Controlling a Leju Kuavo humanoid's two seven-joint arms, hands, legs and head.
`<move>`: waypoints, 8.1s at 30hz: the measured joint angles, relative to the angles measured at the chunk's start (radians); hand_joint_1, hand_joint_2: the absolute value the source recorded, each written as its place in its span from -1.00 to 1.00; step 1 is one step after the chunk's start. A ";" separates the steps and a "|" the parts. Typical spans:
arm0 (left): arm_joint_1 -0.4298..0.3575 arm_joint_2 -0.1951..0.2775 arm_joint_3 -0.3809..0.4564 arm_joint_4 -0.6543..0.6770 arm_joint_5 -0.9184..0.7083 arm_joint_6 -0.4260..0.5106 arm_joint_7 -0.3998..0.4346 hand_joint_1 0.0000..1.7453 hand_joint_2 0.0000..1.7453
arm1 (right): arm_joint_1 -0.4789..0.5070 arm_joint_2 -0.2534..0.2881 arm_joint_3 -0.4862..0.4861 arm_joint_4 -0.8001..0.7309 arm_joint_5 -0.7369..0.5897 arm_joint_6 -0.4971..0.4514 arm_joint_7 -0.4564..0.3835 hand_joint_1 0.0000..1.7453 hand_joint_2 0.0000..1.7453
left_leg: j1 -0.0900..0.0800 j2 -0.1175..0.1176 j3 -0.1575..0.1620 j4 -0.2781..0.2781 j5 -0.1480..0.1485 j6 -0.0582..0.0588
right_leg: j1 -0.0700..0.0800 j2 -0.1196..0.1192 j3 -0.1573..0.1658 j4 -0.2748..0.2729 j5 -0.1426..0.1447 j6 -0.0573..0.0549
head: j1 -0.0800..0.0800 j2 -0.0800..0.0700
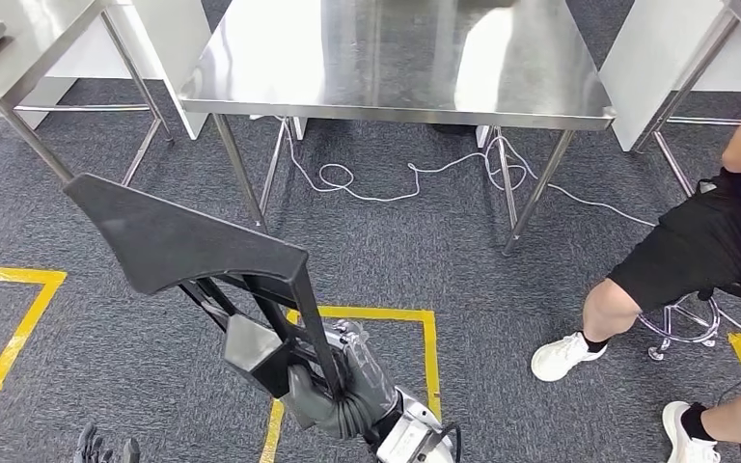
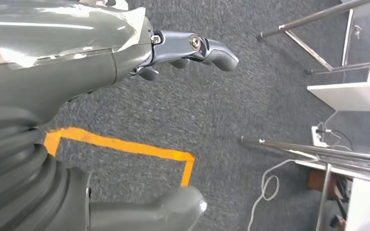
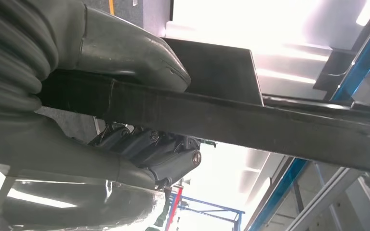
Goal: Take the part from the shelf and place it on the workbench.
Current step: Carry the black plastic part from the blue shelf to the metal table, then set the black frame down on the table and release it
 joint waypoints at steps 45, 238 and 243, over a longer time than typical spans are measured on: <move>-0.002 0.024 -0.085 0.033 0.006 0.040 0.000 -1.00 1.00 | 0.002 -0.017 -0.015 0.028 0.006 -0.072 -0.010 1.00 1.00 | 0.027 -0.065 0.057 -0.056 -0.001 -0.031 | -0.042 0.095 -0.013 -0.006 0.023 0.052 | 0.007 0.000; -0.096 0.072 -0.047 0.151 -0.010 -0.118 0.000 -1.00 1.00 | -0.724 -0.225 -0.071 0.890 1.444 -0.386 1.061 1.00 1.00 | 0.012 -0.031 -0.095 0.227 -0.116 -0.014 | -0.033 0.096 -0.059 -0.011 0.068 0.014 | -0.014 0.000; -0.096 0.077 -0.045 0.158 -0.008 -0.120 0.000 -1.00 1.00 | -0.726 -0.211 -0.069 0.897 1.444 -0.386 1.067 1.00 1.00 | 0.010 -0.031 -0.088 0.076 0.039 0.000 | -0.025 0.102 -0.017 -0.011 0.035 0.020 | -0.014 0.000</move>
